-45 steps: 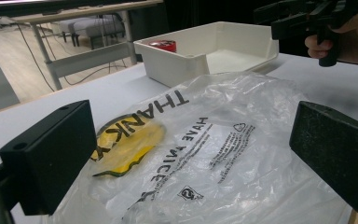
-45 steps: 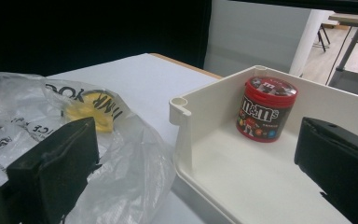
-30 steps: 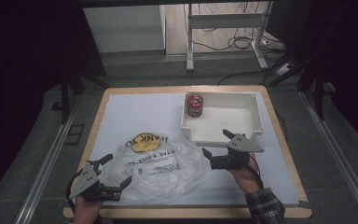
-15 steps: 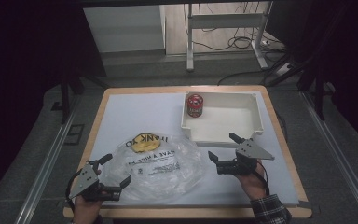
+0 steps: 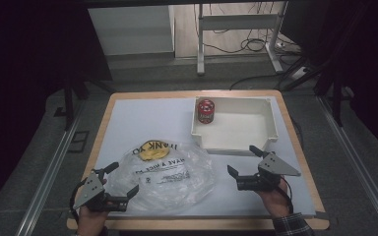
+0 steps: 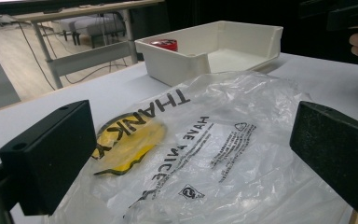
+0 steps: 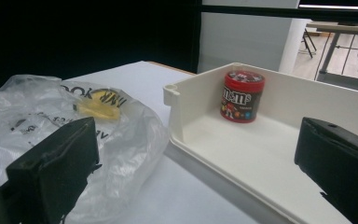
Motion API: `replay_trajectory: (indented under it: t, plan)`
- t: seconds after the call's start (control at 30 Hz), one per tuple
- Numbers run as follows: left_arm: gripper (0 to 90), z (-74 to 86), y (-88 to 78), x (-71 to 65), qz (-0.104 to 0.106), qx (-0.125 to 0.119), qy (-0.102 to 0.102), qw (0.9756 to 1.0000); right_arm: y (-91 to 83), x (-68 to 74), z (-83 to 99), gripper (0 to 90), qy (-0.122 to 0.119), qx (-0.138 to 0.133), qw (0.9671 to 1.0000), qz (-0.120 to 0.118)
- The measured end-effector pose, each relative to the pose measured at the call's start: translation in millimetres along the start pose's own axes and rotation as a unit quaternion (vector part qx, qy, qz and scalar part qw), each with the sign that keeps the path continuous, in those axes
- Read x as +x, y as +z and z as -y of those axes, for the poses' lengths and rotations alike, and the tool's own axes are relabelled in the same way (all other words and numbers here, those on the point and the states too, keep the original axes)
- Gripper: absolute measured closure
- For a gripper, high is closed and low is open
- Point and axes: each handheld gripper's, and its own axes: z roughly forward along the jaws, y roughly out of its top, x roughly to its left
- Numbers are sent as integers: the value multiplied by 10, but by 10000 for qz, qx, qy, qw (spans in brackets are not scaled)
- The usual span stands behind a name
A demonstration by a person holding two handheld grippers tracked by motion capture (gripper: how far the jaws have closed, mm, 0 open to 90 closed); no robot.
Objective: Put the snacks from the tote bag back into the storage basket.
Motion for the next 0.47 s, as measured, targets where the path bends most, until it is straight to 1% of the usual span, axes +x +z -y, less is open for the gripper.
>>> replay_trajectory:
  t: [0.3, 0.47]
  plan:
    - [4, 0, 2, 0, 1, 3, 4, 10000, -193, -55, 87, 0, -6, 81, 9999, 69]
    - [4, -5, 4, -2, -1, -7, 8, 10000, -229, -80, 111, 0, 7, 90, 9999, 106]
